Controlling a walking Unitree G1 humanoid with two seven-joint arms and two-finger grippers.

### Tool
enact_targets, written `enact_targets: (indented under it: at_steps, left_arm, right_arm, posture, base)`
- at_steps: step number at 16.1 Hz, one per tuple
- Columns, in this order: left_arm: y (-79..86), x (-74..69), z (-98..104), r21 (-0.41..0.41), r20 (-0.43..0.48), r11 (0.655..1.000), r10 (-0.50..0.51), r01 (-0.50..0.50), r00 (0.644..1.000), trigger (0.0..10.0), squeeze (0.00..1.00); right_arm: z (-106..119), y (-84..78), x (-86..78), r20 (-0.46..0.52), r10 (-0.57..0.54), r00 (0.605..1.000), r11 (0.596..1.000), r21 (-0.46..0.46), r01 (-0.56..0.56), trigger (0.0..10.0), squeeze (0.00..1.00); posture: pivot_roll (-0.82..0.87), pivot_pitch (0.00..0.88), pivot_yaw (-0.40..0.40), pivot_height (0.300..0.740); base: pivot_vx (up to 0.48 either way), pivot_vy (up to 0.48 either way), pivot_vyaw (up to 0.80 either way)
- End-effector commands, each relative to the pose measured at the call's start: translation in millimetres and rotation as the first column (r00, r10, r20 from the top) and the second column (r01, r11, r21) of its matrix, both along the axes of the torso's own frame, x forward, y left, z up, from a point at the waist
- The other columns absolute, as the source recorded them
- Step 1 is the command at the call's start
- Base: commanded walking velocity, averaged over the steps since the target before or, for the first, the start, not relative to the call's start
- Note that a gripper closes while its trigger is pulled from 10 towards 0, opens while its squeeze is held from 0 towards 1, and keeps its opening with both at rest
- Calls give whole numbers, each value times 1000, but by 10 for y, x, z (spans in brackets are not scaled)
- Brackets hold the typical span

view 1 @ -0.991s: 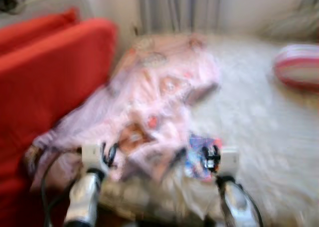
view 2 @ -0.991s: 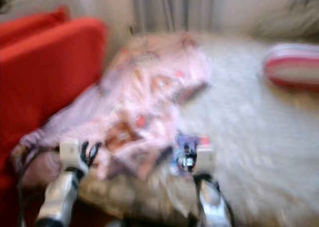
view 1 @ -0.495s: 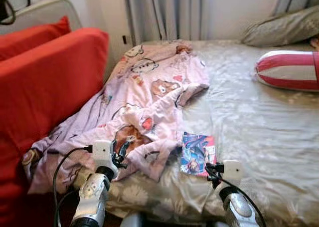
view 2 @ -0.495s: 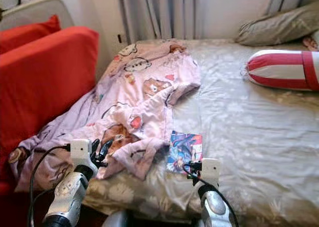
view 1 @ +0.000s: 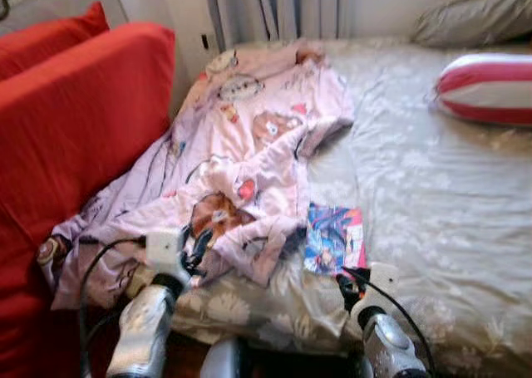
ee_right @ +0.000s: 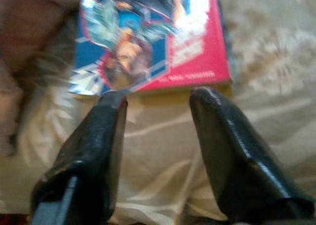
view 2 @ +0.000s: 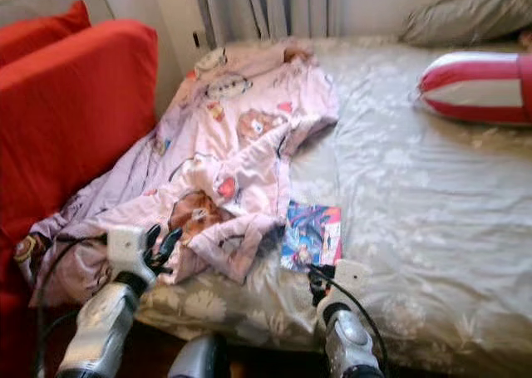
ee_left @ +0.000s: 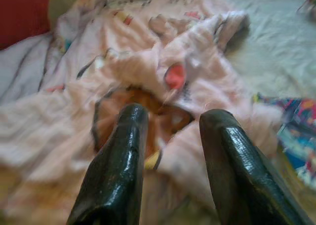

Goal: Clean up the room

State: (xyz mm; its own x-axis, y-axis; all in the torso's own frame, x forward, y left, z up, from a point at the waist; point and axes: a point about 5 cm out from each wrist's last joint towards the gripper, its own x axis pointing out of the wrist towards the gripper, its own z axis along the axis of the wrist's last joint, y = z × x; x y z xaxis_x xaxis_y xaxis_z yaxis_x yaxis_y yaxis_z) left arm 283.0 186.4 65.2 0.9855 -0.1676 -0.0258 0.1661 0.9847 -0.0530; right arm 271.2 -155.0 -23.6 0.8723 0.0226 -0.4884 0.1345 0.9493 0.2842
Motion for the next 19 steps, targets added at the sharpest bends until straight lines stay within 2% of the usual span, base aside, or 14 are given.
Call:
enact_targets:
  at_steps: [1,4,5,6,7,10,13,19]
  left_arm:
    - [63,-37,40,17,-4,1000,-4,4,1000,10000,0]
    - [128,-157,84,30,-12,1000,7,-6,1000,10000,0]
    - [134,-174,94,31,-12,999,8,-8,1000,10000,0]
    - [137,-188,104,32,-11,999,8,-8,1000,10000,0]
    - [137,-209,125,36,-9,999,8,-8,1000,10000,0]
    - [146,-239,199,42,-5,999,13,-12,1000,10000,0]
    - [156,-293,318,56,4,998,9,-9,1000,10000,0]
    - [256,-513,426,89,-38,996,35,-31,999,10000,0]
  right_arm:
    - [15,-26,22,1,-47,999,999,9,47,10000,1000]
    - [115,-234,101,54,-155,986,988,13,155,10000,1000]
    - [138,-265,120,66,-156,985,988,8,156,10000,1000]
    - [158,-285,135,78,-153,985,988,7,153,10000,824]
    - [211,-337,177,106,-152,983,988,10,152,10000,0]
    - [217,-372,180,106,-183,977,983,45,179,10000,0]
    - [199,-285,179,104,-154,983,985,88,145,10000,0]
    - [366,-299,319,199,-189,962,974,161,158,10000,0]
  posture:
    - [149,198,129,625]
    - [159,229,143,625]
    - [163,235,146,625]
    - [165,241,149,625]
    - [167,249,153,625]
    - [183,265,162,625]
    - [230,288,179,625]
    - [268,330,201,625]
  base:
    - [0,0,0]
    - [0,0,0]
    - [0,0,0]
    - [0,0,0]
    - [0,0,0]
    - [0,0,0]
    - [0,0,0]
    - [0,0,0]
